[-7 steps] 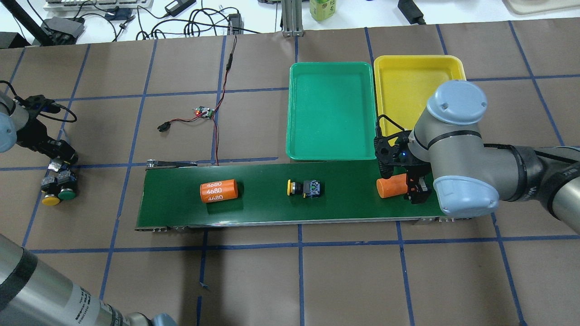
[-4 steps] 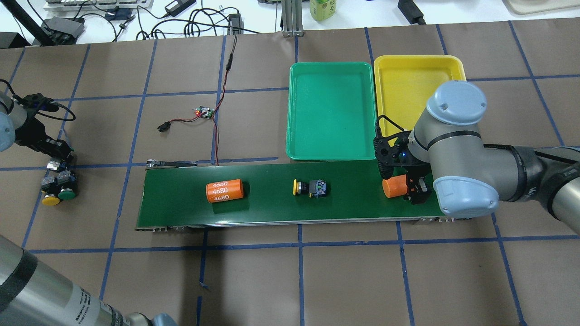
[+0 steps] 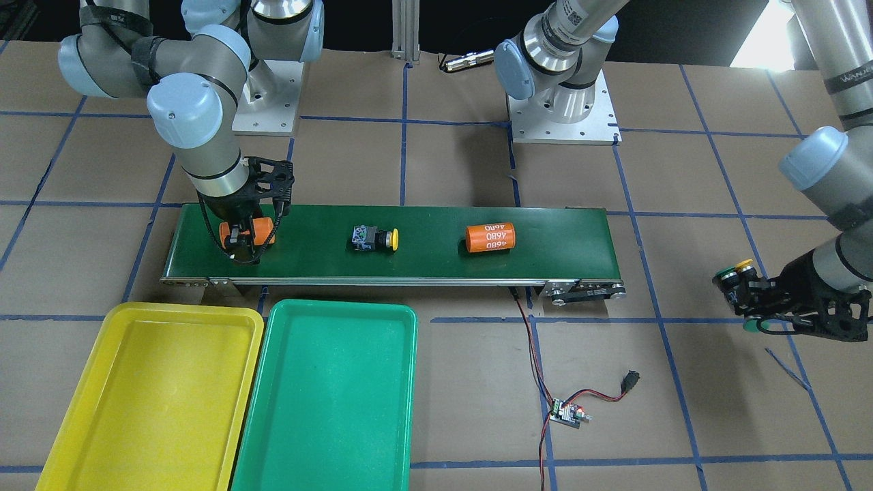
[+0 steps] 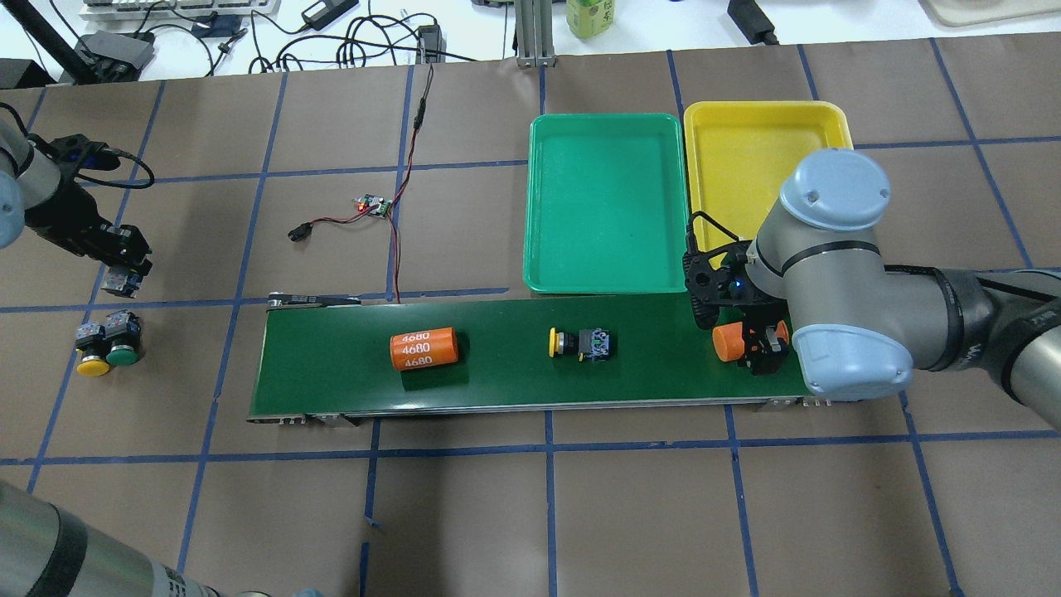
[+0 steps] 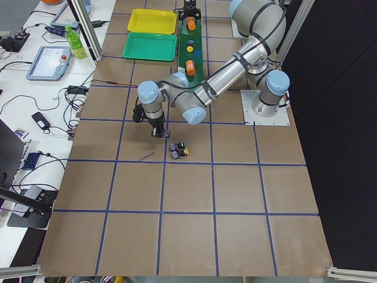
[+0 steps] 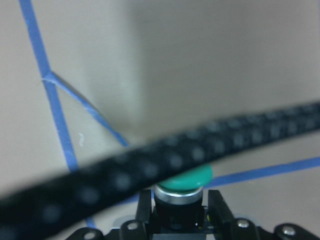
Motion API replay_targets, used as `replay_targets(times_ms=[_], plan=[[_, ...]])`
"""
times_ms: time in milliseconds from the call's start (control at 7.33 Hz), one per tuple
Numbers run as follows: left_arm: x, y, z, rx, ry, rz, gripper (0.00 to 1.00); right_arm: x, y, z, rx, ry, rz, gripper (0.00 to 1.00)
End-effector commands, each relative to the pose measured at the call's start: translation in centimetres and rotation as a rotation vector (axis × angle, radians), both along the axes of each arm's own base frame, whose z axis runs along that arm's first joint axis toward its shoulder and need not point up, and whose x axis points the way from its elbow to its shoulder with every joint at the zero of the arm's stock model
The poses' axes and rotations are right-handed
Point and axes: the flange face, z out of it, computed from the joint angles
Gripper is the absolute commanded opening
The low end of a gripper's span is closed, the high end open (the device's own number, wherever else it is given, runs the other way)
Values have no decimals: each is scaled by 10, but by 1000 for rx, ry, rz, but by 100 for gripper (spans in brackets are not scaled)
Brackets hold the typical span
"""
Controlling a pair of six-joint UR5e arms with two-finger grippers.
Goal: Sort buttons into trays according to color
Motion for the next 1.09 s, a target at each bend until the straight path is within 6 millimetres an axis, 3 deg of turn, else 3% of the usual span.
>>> replay_targets(times_ms=[0, 136, 273, 546, 682, 955], plan=[[-103, 54, 11, 12, 107, 64, 15, 1, 1, 0, -1, 0, 2, 100], [-143, 80, 13, 21, 115, 121, 15, 1, 1, 0, -1, 0, 2, 100], [-187, 92, 22, 16, 107, 110, 13, 1, 1, 0, -1, 0, 2, 100], [-286, 112, 21, 42, 72, 172, 13, 0, 0, 0, 1, 0, 0, 100], [-305, 118, 16, 57, 68, 147, 12, 1, 0, 0, 1, 0, 0, 100], [-310, 129, -13, 58, 64, 160, 13, 0, 0, -2, 4, 0, -5, 100]])
